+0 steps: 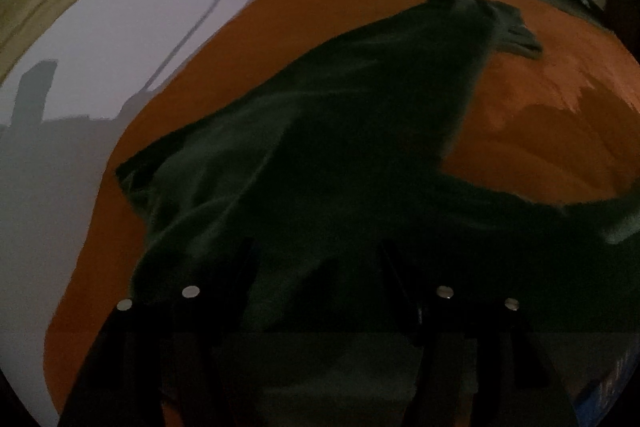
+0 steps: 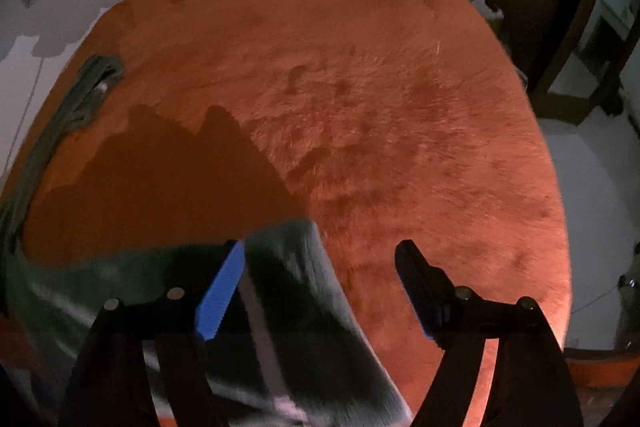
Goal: Fold clothes
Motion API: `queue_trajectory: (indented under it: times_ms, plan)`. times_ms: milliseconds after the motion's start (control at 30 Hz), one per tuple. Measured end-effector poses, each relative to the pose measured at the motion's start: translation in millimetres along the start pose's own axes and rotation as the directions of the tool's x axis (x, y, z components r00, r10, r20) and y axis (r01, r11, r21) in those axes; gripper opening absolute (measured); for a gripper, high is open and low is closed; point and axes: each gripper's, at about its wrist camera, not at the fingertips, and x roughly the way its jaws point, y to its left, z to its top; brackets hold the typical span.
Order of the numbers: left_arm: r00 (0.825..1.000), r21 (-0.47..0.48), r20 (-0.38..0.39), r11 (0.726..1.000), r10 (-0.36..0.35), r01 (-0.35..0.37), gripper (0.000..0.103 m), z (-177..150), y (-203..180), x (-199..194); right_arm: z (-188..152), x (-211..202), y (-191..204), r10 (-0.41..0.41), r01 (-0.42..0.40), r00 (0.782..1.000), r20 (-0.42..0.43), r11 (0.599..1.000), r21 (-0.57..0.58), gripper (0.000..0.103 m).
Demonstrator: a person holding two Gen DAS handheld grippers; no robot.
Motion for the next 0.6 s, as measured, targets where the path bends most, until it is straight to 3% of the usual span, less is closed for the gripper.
queue_trajectory:
  times_ms: [67, 133, 167, 200, 267, 367, 500, 533, 600]
  plan:
    - [0.999, -0.044, -0.038, 0.999, -0.008, 0.007, 0.069, -2, 8, 10, 8, 18, 1, 0.036, -0.036, 0.999, 0.002, 0.999, 0.031, 0.077]
    - [0.998, -0.076, -0.059, 0.997, -0.012, 0.008, 0.069, -3, 13, 14, 9, 47, 6, 0.083, -0.080, 0.992, -0.093, 0.996, 0.046, 0.071]
    - [0.997, -0.091, -0.070, 0.996, -0.014, 0.008, 0.069, -3, 16, 16, 8, 63, 10, 0.093, -0.087, 0.983, -0.158, 0.995, 0.046, 0.038]
    - [0.997, -0.102, -0.071, 0.995, -0.016, 0.008, 0.069, -3, 18, 16, 6, 73, 15, 0.070, -0.066, 0.978, -0.195, 0.997, 0.025, 0.027]
    - [0.997, -0.116, -0.069, 0.993, -0.020, 0.012, 0.069, -2, 20, 17, 5, 63, 18, 0.066, -0.065, 0.990, -0.126, 0.998, 0.017, 0.020]
    - [0.998, -0.116, -0.057, 0.993, -0.020, 0.013, 0.069, 0, 18, 18, 8, 33, 15, 0.062, -0.063, 0.998, 0.008, 0.997, 0.047, 0.017]
    - [0.999, -0.075, -0.046, 0.997, -0.019, 0.015, 0.069, -1, 9, 20, 18, -11, 18, 0.001, -0.011, 0.980, 0.200, 0.999, 0.048, 0.017]
    - [0.999, -0.058, -0.044, 0.998, -0.020, 0.017, 0.069, -2, 6, 19, 20, -15, 22, -0.016, 0.007, 0.973, 0.230, 0.999, 0.041, 0.017]
    - [0.999, -0.038, -0.042, 0.999, -0.025, 0.023, 0.069, -4, 2, 17, 21, -2, 33, -0.051, 0.047, 0.978, 0.203, 0.999, 0.023, 0.017]
